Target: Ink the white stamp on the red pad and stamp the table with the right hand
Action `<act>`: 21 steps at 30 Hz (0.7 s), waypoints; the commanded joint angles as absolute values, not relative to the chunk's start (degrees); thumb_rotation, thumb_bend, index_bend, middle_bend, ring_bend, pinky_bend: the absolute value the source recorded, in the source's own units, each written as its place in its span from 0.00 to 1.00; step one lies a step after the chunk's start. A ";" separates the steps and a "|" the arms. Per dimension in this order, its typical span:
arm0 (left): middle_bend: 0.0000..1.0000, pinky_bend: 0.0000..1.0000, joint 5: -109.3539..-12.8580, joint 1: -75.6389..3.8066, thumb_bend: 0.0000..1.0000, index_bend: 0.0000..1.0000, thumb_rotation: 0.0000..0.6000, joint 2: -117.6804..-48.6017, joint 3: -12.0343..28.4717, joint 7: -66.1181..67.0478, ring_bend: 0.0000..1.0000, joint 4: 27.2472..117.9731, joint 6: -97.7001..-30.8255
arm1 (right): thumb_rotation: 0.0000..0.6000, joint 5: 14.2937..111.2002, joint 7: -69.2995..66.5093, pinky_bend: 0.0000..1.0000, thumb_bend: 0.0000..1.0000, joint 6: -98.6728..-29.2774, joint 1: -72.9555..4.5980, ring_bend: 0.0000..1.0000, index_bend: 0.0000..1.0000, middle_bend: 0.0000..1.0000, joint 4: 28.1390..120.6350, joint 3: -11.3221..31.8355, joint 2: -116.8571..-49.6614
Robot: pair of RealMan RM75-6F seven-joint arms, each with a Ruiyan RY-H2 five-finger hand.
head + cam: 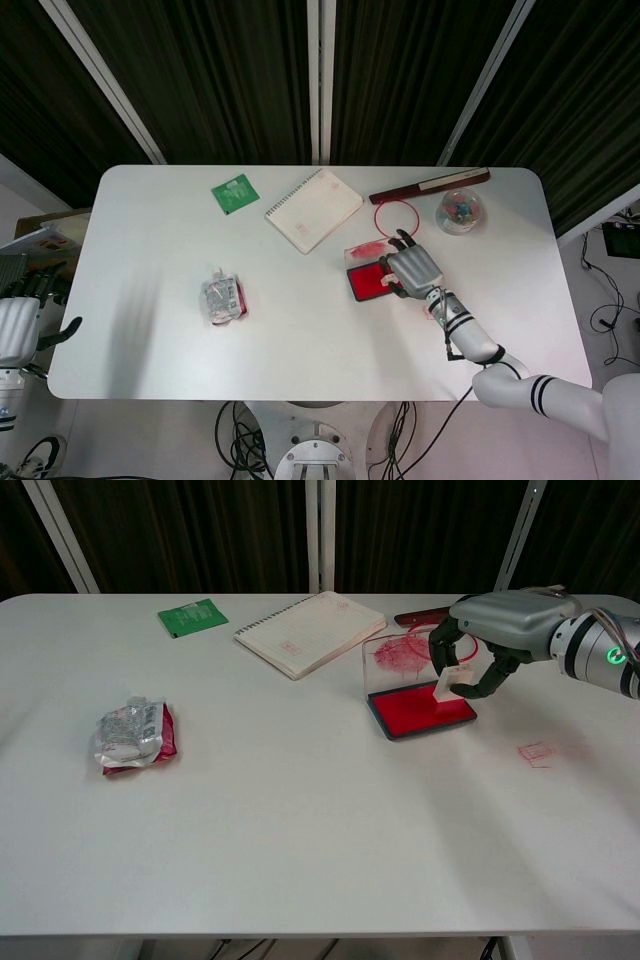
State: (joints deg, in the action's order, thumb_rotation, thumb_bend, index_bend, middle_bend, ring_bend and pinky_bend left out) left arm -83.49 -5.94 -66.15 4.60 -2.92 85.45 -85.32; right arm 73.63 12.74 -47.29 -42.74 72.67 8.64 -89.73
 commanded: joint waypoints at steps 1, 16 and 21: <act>0.20 0.29 -83.45 -5.96 0.19 0.14 1.00 -66.14 4.61 -2.97 0.18 85.43 -85.26 | 1.00 73.32 12.81 0.00 0.31 -47.35 -42.89 0.15 0.61 0.56 72.28 8.62 -90.05; 0.20 0.29 -83.27 -6.07 0.19 0.14 1.00 -65.86 4.54 -3.40 0.18 85.46 -84.75 | 1.00 71.74 14.20 0.00 0.31 -46.61 -43.81 0.15 0.62 0.57 70.21 8.04 -91.98; 0.20 0.29 -83.05 -6.05 0.19 0.14 1.00 -65.81 4.64 -3.70 0.18 85.29 -84.70 | 1.00 71.45 14.68 0.00 0.31 -46.53 -43.96 0.15 0.63 0.58 69.51 7.79 -92.40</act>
State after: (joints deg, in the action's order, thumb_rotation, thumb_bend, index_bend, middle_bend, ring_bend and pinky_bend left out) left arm -83.06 -6.05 -65.81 4.63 -3.69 85.30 -84.71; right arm 71.48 14.65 -46.53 -43.95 69.54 7.81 -92.37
